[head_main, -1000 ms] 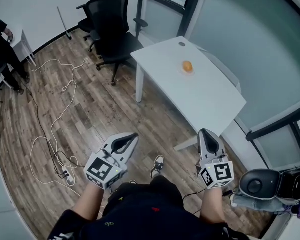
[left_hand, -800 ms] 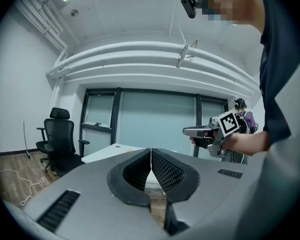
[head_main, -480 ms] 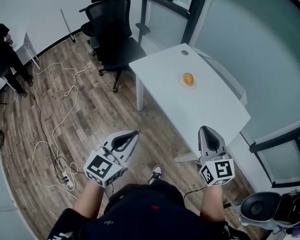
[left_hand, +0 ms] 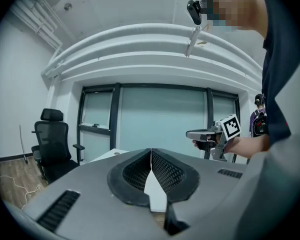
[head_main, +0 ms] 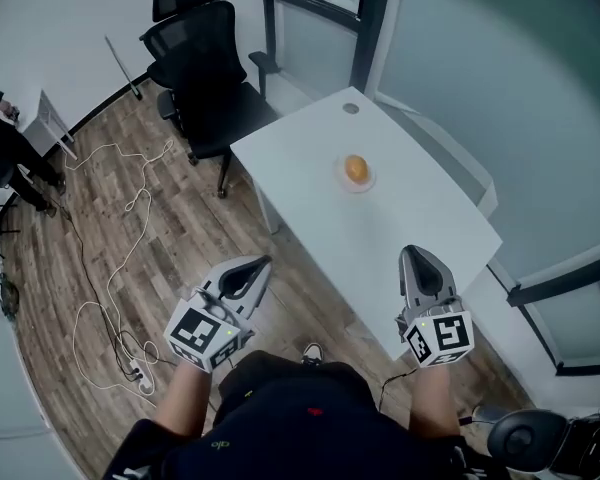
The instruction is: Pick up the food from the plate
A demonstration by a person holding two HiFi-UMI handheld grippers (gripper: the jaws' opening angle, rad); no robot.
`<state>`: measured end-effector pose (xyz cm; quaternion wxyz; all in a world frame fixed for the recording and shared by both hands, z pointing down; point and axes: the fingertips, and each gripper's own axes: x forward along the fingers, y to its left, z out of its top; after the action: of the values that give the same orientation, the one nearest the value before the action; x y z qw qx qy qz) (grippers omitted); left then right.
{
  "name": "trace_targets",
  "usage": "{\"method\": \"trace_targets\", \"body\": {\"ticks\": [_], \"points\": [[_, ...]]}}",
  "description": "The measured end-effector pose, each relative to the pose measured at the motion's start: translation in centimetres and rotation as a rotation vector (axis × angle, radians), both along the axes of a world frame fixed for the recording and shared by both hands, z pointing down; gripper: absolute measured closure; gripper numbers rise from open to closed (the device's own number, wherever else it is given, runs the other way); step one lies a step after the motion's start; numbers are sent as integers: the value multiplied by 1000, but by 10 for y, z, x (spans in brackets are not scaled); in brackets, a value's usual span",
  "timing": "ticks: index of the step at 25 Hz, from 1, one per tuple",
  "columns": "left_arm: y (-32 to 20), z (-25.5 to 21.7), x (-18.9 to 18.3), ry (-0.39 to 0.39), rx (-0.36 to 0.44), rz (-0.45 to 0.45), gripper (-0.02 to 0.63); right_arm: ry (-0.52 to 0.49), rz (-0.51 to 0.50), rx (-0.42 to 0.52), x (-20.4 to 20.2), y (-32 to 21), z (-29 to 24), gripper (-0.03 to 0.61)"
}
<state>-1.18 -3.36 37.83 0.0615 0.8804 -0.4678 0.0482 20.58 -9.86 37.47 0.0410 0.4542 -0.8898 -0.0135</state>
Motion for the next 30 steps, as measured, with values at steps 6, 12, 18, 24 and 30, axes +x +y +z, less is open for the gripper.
{"method": "trace_targets", "body": {"ticks": [6, 12, 18, 24, 30], "points": [[-37, 12, 38, -37, -16, 56, 591, -13, 20, -49, 30, -42, 21, 545], [-77, 19, 53, -29, -32, 78, 591, -35, 6, -56, 39, -72, 32, 545], [-129, 23, 51, -3, -39, 115, 591, -13, 17, -45, 28, -107, 38, 545], [-198, 29, 27, -3, -40, 167, 591, 2, 82, -78, 8, -161, 42, 545], [-275, 42, -27, -14, -61, 221, 591, 34, 161, -123, -43, -227, 49, 545]]}}
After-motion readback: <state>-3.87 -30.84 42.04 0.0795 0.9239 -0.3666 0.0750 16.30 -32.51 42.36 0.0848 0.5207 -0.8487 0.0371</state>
